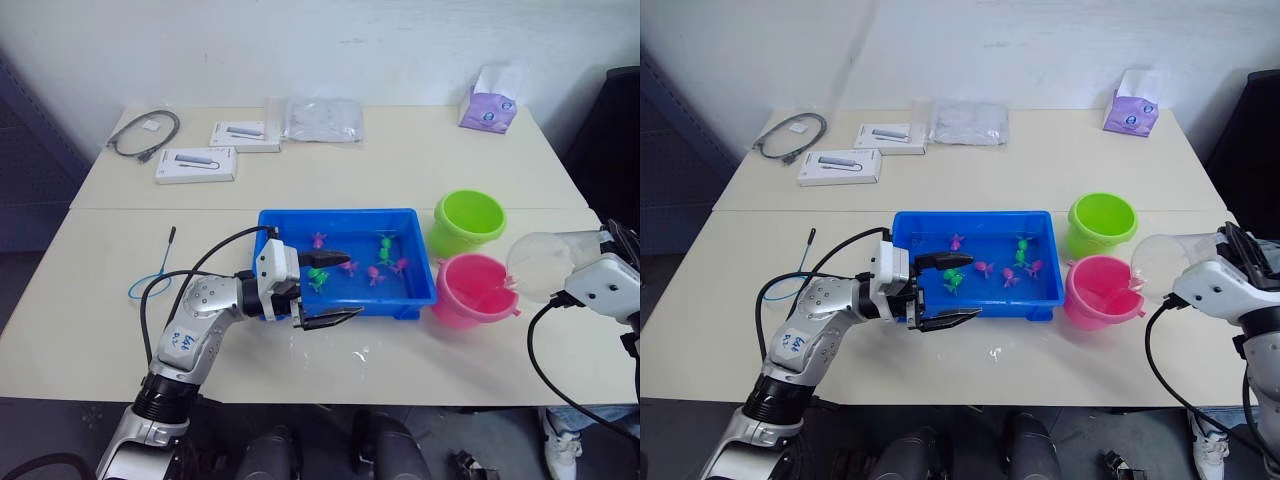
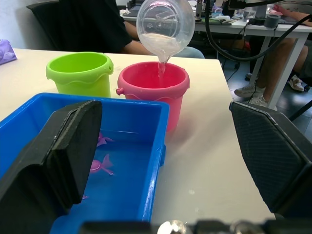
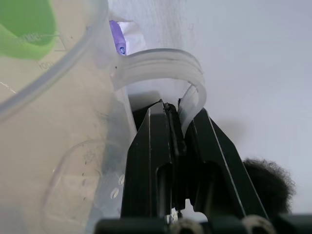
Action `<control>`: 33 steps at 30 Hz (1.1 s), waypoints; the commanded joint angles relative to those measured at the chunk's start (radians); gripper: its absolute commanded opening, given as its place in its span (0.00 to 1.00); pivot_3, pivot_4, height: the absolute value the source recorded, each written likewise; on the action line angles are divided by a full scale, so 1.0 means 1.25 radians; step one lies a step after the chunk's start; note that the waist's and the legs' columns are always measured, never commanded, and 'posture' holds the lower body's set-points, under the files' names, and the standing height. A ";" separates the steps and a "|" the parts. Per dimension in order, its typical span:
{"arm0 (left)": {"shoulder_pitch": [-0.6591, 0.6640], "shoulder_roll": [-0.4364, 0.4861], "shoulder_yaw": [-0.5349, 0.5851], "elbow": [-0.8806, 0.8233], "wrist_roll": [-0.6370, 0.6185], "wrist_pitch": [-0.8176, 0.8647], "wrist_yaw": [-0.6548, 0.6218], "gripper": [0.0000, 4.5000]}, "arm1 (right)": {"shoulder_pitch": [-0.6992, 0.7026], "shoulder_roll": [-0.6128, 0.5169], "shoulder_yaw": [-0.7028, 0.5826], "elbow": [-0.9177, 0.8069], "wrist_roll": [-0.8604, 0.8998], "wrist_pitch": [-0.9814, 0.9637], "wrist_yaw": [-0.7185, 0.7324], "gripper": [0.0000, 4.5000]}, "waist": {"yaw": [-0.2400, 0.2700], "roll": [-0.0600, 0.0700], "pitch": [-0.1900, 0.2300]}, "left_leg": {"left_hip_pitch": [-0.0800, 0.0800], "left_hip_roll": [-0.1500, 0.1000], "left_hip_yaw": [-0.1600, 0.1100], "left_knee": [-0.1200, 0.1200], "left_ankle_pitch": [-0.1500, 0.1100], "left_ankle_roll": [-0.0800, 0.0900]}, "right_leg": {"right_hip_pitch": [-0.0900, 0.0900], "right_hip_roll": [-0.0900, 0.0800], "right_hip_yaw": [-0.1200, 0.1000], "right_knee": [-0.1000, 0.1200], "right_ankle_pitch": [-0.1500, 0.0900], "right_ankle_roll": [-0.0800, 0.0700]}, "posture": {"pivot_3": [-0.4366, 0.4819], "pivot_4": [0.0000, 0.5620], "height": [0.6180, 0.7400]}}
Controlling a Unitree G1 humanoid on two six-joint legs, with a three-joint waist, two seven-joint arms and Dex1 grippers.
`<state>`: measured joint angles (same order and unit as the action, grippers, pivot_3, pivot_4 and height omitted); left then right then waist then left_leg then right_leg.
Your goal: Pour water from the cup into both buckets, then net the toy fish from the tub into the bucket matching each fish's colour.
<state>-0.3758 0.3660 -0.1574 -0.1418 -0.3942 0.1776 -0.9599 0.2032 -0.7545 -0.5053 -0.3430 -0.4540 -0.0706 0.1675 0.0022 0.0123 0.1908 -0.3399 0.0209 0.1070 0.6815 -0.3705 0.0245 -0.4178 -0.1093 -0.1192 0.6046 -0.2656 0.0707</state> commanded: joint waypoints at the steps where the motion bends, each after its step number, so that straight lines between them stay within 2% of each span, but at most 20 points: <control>1: 0.004 -0.003 0.003 -0.007 0.001 -0.016 0.001 1.00 | -0.008 -0.002 -0.016 0.001 -0.007 -0.028 -0.020 0.01 | 0.000 0.000 0.000 | 0.000 0.000 0.000 0.000 0.000 0.000 | 0.000 0.000 0.000 0.000 0.000 0.000 | 0.48 0.27 1.00; 12: -0.003 -0.002 0.007 0.004 0.004 -0.028 -0.001 1.00 | -0.005 0.003 -0.018 0.030 -0.026 -0.075 -0.051 0.01 | 0.000 0.000 0.000 | 0.000 0.000 0.000 0.000 0.000 0.000 | 0.000 0.000 0.000 0.000 0.000 0.000 | 0.48 0.27 1.00; 16: -0.004 -0.003 0.009 0.008 0.005 -0.033 0.001 1.00 | -0.016 0.023 -0.027 0.037 0.007 -0.055 -0.049 0.01 | 0.000 0.000 0.000 | 0.000 0.000 0.000 0.000 0.000 0.000 | 0.000 0.000 0.000 0.000 0.000 0.000 | 0.48 0.27 1.00; 23: -0.005 0.013 0.036 0.019 -0.004 -0.035 0.004 1.00 | -0.066 0.113 -0.080 0.020 0.213 0.059 0.005 0.01 | -0.001 0.000 0.000 | 0.000 0.000 0.000 0.000 0.000 0.000 | 0.000 0.000 0.000 0.001 0.000 0.000 | 0.48 0.27 1.00; 25: -0.003 0.022 0.053 0.017 -0.017 -0.026 0.002 1.00 | -0.086 0.142 -0.088 0.013 0.316 0.105 0.044 0.01 | -0.002 0.000 0.000 | 0.000 0.000 0.000 0.001 0.001 0.000 | 0.000 0.000 0.000 0.001 0.000 0.000 | 0.48 0.27 1.00; 28: -0.006 0.040 0.094 0.014 -0.049 0.000 0.001 1.00 | -0.116 0.185 -0.120 -0.017 0.448 0.254 0.057 0.01 | -0.002 0.000 0.000 | 0.001 0.000 0.000 0.000 0.001 0.000 | 0.000 0.000 0.000 0.001 0.000 0.000 | 0.48 0.27 1.00; 30: -0.011 0.053 0.122 0.018 -0.070 0.017 0.001 1.00 | -0.142 0.191 -0.144 -0.032 0.514 0.345 0.055 0.01 | -0.003 0.000 0.000 | 0.001 0.001 0.000 0.000 0.001 0.000 | 0.000 0.000 0.000 0.002 0.000 0.000 | 0.48 0.27 1.00; 33: -0.028 0.068 0.158 0.034 -0.087 0.032 0.005 1.00 | -0.181 0.155 -0.160 -0.019 0.511 0.438 0.027 0.01 | -0.002 0.000 0.000 | 0.000 0.000 0.000 0.001 0.001 0.001 | 0.000 -0.001 0.000 0.002 0.000 0.000 | 0.48 0.27 1.00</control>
<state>-0.3902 0.4453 0.0085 -0.0979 -0.4728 0.2127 -0.9577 0.0015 -0.5268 -0.6535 -0.3258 0.1685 0.4329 0.2246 -0.0009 0.0124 0.1905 -0.3393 0.0205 0.1066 0.6822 -0.3697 0.0259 -0.4176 -0.1109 -0.1193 0.6074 -0.2656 0.0706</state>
